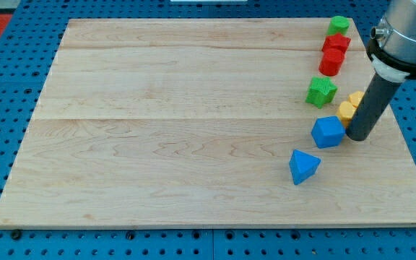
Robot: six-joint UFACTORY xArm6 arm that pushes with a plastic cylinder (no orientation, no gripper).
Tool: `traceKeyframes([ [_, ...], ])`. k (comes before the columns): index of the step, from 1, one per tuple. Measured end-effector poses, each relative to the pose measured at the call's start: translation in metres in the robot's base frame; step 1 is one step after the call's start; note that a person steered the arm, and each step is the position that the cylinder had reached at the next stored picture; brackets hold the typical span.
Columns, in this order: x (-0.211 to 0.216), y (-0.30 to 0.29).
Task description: Move the green star to the left of the hexagon
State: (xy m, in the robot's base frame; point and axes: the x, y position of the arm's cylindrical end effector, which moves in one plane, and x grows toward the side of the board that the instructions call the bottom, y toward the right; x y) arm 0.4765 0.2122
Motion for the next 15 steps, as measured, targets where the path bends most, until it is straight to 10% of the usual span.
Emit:
traceKeyframes([
  [3, -0.027, 0.062],
  [11, -0.103, -0.051],
  [14, -0.11, -0.177],
  [15, -0.088, -0.106],
])
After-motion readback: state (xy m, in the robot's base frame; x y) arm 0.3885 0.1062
